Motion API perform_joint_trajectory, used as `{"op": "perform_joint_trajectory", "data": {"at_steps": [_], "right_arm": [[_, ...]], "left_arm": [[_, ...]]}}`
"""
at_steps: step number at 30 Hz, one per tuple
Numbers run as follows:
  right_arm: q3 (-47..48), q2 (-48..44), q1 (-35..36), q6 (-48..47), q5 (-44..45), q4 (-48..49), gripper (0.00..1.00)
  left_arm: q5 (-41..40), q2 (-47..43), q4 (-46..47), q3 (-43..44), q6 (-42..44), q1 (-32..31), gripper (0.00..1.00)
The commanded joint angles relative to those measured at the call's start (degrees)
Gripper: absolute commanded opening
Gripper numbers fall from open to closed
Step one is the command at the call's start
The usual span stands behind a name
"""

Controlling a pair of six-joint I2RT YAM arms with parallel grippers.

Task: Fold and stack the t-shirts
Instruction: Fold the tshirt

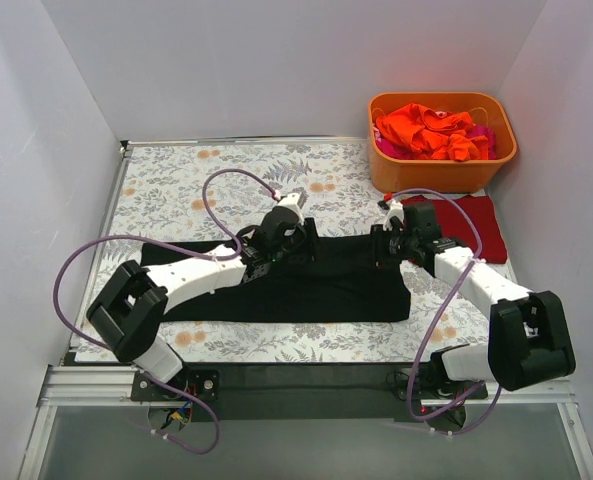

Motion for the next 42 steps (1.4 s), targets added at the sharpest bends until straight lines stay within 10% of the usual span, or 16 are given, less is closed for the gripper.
{"op": "perform_joint_trajectory", "data": {"at_steps": [1, 17, 27, 42], "right_arm": [[-2.1, 3.0, 0.3, 0.7, -5.1, -0.2, 0.27], [-6.0, 9.2, -4.4, -2.6, 0.8, -6.5, 0.26], [-1.0, -3.8, -0.9, -0.7, 8.2, -15.3, 0.34], [1.4, 7.2, 9.3, 1.4, 13.3, -14.0, 0.36]], "left_arm": [[-1.6, 3.7, -3.0, 1.3, -0.4, -1.2, 0.40], [-6.5, 13.5, -5.5, 1.3, -3.1, 1.9, 0.34], [-12.1, -2.7, -11.7, 5.6, -1.3, 2.0, 0.65], [-5.6, -3.5, -16.7, -6.0, -4.8, 24.2, 0.68]]}}
